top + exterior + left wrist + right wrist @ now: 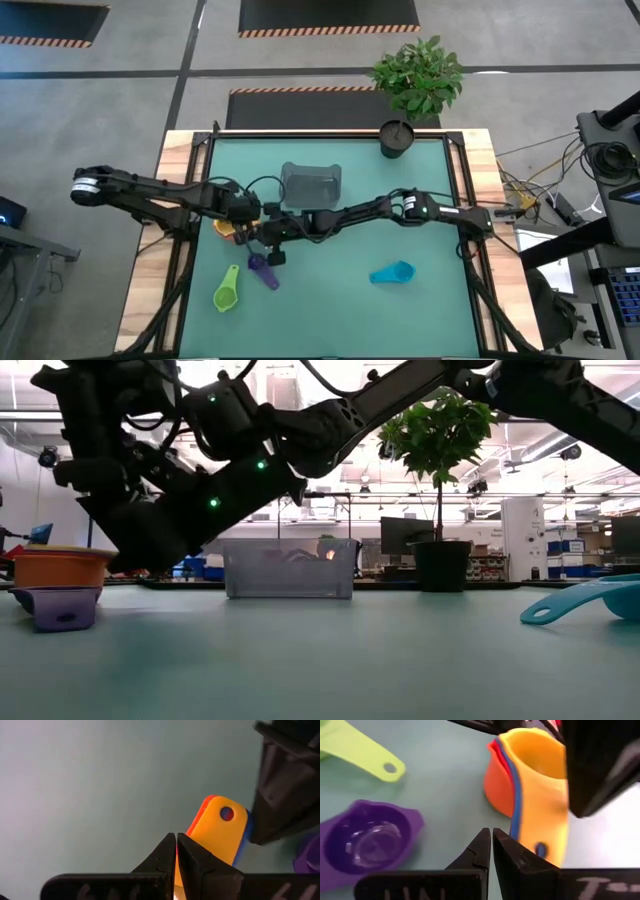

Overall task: Nest measuring cups in basket
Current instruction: Stack the yellow measuring cup into the blue measuring cup, then stack the green measuring cup into the yellow measuring cup

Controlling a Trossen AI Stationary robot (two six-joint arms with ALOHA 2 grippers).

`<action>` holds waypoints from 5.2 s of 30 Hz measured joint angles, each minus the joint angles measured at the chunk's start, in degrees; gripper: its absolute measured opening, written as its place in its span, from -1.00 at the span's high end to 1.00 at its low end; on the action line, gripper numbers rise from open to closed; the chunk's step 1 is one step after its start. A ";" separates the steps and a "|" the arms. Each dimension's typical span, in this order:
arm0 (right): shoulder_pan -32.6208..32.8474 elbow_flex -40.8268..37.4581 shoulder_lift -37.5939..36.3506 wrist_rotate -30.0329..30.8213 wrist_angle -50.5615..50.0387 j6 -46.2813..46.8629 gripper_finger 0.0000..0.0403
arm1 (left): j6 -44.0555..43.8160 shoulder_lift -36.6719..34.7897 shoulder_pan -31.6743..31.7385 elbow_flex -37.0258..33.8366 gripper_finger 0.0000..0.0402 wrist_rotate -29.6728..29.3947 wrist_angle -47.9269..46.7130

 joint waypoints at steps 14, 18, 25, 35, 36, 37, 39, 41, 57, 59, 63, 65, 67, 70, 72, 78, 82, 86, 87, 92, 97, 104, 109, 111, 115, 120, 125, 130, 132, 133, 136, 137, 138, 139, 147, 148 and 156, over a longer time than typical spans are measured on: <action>-0.70 0.02 -0.21 0.87 -1.17 -0.21 0.96 | -0.84 0.04 0.04 0.56 1.00 1.55 -0.30; -0.59 0.02 -2.03 0.87 -5.12 -0.76 0.96 | -1.34 -0.06 0.04 2.79 1.00 1.54 -1.56; 0.49 -0.16 -7.21 0.98 -16.83 -1.32 0.96 | -4.10 -1.27 -2.40 7.52 1.00 -0.40 -3.29; 5.90 -2.79 -16.05 0.82 -34.22 -0.84 0.96 | -16.18 -3.32 -23.18 9.46 1.00 -18.98 3.89; 6.66 -3.61 -17.22 0.78 -35.34 -0.40 0.96 | -16.18 -3.17 -25.34 9.46 1.00 -21.62 6.54; 7.39 -4.52 -18.40 0.71 -36.86 0.23 0.96 | -15.93 -2.98 -27.29 9.46 1.00 -24.39 8.93; 8.89 -6.00 -21.03 0.52 -40.02 1.59 0.96 | -14.45 -2.33 -30.96 9.46 1.00 -29.78 13.68; 10.37 -8.17 -24.14 0.33 -43.42 3.07 0.96 | -11.96 -1.50 -34.02 9.46 1.00 -34.41 19.02; 19.64 -28.46 -45.70 -8.42 -61.51 48.52 0.95 | 8.37 4.76 -38.51 11.63 1.00 -37.67 32.49; 20.41 -29.81 -47.29 -8.46 -64.04 54.27 0.93 | 9.71 4.81 -38.51 12.31 1.00 -37.67 32.54; 22.12 -31.74 -47.91 -8.30 -67.23 54.95 0.76 | 12.34 4.73 -38.51 13.21 1.00 -37.69 32.13; 22.66 -32.33 -47.78 -8.21 -67.59 52.92 0.64 | 13.42 4.63 -38.51 13.35 1.00 -37.69 32.16; 23.39 -32.97 -47.48 -8.02 -67.10 50.52 0.50 | 14.44 4.63 -38.51 13.35 1.00 -37.69 32.12; 24.67 -34.22 -46.44 -6.64 -67.30 46.42 0.30 | 15.59 4.62 -38.49 13.35 1.00 -37.69 32.10; 25.59 -34.92 -46.04 -5.71 -67.46 43.99 0.18 | 16.57 4.61 -38.45 13.35 1.00 -37.69 32.09; 26.21 -34.88 -45.77 4.51 -57.94 37.78 0.02 | 18.27 4.61 -38.45 13.33 1.00 -37.74 32.10; 26.18 -34.88 -45.86 8.64 -50.51 28.11 0.02 | 5.93 4.61 -38.80 13.33 1.00 -35.60 31.64; 25.98 -35.21 -45.98 14.01 -46.96 18.65 0.06 | -15.59 4.96 -38.95 13.27 1.00 -23.19 26.93; 25.88 -35.44 -46.06 14.67 -46.02 16.84 0.07 | -21.29 5.70 -39.19 13.27 1.00 -20.86 25.44; 24.48 -39.43 -48.57 14.75 -37.39 7.16 0.11 | -42.99 11.75 -39.77 15.90 1.00 -5.74 16.81; 21.40 -47.22 -53.70 14.34 -20.00 -4.10 0.14 | -53.99 20.36 -40.73 22.79 1.00 7.94 8.69; 16.93 -58.43 -64.25 9.80 2.62 -14.63 0.14 | -63.76 27.71 -41.10 31.78 0.88 16.94 -3.35; 13.81 -63.48 -72.70 3.82 5.31 -12.55 0.14 | -74.17 27.55 -42.05 32.12 0.56 12.64 -7.09; 13.13 -65.65 -75.69 1.18 5.16 -11.33 0.14 | -79.69 27.14 -42.12 30.78 0.42 10.10 -8.07; 13.11 -69.02 -80.57 0.70 4.87 -11.19 0.14 | -89.24 27.69 -43.63 28.01 0.16 8.95 -8.49; 13.11 -70.11 -84.21 0.69 5.18 -10.99 0.15 | -96.03 29.09 -47.03 25.58 0.00 9.00 -6.76; 13.11 -70.47 -84.09 0.57 5.14 -11.05 0.15 | -97.30 30.98 -48.75 25.46 0.05 9.04 -6.87; 13.11 -70.47 -82.95 0.70 6.52 -11.13 0.16 | -95.79 33.48 -48.92 25.40 0.20 9.01 -6.65; 13.11 -70.47 -82.78 0.72 6.85 -11.17 0.16 | -95.01 34.48 -48.92 25.40 0.29 9.15 -6.39; 13.11 -70.47 -82.66 0.73 6.91 -11.31 0.16 | -94.55 35.04 -48.92 25.40 0.33 9.51 -6.40; 13.11 -70.47 -82.52 0.76 6.91 -11.47 0.16 | -93.88 36.50 -48.92 25.38 0.48 10.83 -6.04; 13.11 -70.47 -82.49 0.74 7.10 -11.46 0.16 | -93.73 36.63 -48.94 25.38 0.53 10.85 -5.65; 13.11 -70.47 -82.49 0.74 7.19 -11.47 0.16 | -93.48 36.63 -48.94 25.38 0.59 10.96 -5.27; 13.11 -70.47 -82.49 0.76 7.21 -11.54 0.16 | -93.23 36.61 -48.94 25.38 0.65 10.96 -4.96; 13.11 -70.47 -82.49 0.76 7.17 -11.67 0.17 | -81.94 35.91 -48.92 27.58 0.96 12.34 -7.83; 13.11 -70.47 -82.49 0.78 7.18 -11.67 0.17 | -79.05 35.91 -48.70 28.95 0.97 13.12 -10.27; 13.11 -70.44 -82.49 0.81 7.21 -12.58 0.17 | -38.31 35.69 -47.71 45.11 0.99 -1.48 -26.53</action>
